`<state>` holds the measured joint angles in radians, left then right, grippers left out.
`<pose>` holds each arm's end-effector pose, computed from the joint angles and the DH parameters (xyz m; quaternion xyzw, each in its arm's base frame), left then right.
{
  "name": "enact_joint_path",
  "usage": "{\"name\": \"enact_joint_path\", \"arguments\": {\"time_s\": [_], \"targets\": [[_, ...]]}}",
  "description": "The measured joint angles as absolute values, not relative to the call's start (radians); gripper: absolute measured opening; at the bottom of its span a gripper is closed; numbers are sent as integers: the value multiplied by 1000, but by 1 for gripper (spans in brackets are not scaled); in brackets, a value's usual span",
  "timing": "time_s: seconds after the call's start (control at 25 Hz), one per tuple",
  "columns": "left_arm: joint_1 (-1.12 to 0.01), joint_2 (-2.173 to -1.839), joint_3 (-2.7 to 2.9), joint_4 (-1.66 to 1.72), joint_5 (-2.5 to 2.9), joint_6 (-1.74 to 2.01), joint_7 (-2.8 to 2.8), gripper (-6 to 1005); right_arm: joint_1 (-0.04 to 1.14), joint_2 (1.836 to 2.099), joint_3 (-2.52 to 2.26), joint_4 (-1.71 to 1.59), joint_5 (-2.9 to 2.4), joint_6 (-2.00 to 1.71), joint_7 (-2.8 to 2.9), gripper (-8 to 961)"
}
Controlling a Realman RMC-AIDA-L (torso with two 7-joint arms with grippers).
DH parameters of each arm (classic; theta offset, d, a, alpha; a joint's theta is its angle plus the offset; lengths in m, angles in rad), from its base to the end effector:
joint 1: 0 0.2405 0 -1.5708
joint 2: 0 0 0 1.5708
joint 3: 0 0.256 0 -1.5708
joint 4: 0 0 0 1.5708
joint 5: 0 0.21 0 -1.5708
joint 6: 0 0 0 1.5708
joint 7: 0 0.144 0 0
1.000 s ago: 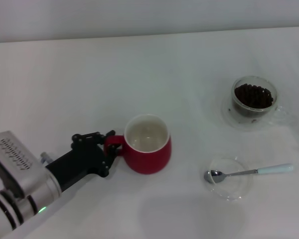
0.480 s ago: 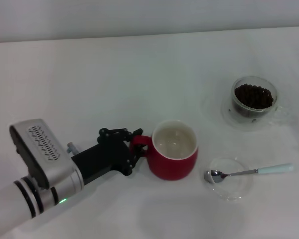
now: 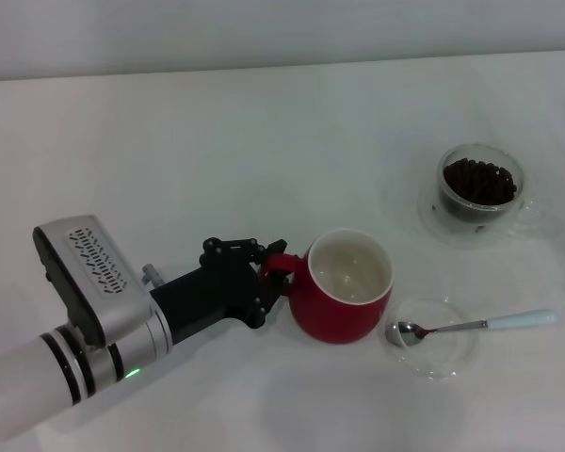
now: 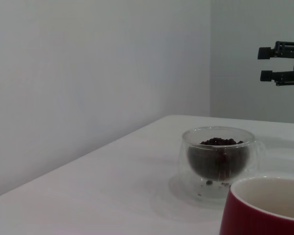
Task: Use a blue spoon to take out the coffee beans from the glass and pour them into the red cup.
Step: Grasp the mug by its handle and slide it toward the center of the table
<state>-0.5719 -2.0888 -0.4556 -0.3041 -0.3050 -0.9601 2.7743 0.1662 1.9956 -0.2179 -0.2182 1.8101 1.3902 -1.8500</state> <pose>-0.2363 0.2919 -0.1464 -0.9381 -0.0913 -0.2397 0.2329 0.4264 0.2261 0.0906 -0.5238 0.4764 0.4906 0.5080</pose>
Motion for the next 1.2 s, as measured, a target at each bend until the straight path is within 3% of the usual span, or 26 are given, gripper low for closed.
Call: {"name": "enact_joint_path", "arguments": {"time_s": [0.96,1.04,1.2], "targets": [[-568,-2091,-463,-305,-310,-919,2810,224,163,1997,-218,-210,1810,1391,-1850,800],[-567,-2091,-463,-305,-312,-919,2810,395,163,1997,-218,-210,1810,1391,-1850,800],[-566,-2091,-463,-304,-313,-923,2811,474,162,1997,-218,-210,1810,1392,-1850,799]]}}
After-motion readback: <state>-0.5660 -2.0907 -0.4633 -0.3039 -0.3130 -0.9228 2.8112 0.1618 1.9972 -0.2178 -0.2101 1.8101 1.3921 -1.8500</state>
